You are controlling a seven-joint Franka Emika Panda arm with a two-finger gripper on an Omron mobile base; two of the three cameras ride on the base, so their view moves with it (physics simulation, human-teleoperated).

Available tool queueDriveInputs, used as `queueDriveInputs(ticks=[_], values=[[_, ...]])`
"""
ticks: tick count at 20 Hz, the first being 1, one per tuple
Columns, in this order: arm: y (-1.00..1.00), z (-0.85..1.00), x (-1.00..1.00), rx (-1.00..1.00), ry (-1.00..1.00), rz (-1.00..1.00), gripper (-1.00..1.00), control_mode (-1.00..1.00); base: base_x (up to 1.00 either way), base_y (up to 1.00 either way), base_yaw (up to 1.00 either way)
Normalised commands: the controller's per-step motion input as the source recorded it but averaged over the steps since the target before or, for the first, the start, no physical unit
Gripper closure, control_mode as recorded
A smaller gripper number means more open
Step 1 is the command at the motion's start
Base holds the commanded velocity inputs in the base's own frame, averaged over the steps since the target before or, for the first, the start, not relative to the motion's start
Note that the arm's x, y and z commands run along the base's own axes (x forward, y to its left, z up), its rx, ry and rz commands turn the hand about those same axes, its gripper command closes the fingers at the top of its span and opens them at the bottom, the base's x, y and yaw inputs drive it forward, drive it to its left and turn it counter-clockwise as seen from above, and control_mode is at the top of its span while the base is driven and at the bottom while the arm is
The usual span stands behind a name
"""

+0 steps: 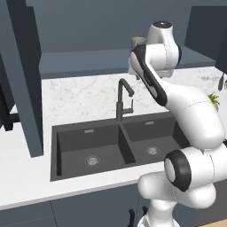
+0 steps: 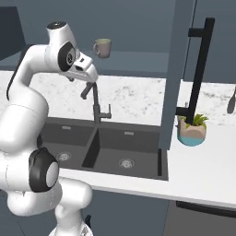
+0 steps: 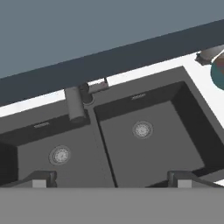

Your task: Gather all objects into one cabinet and sort the glasses and bowls to opposite sides.

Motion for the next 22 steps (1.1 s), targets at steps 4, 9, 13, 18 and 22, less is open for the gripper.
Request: queueDriveInputs(ticks=[4, 9, 13, 18, 22], values=[[0.00, 0.09, 0.36, 0.00, -0.08, -0.17, -1.00, -1.00, 0.00, 0.00, 0.00], [0.00, 0.12, 0.01, -0.03, -0.19, -0.17, -1.00, -1.00, 0.00, 0.00, 0.00], [0.00, 0.06, -0.72, -0.03, -0.25, -0.09, -1.00, -1.00, 0.00, 0.00, 0.00], [0.00, 0.03, -0.66, -0.01, -0.18, 0.01, -1.00, -1.00, 0.00, 0.00, 0.00], [-0.01, 0.14, -0.06, 0.00, -0.02, 0.03, -1.00, -1.00, 0.00, 0.00, 0.00]])
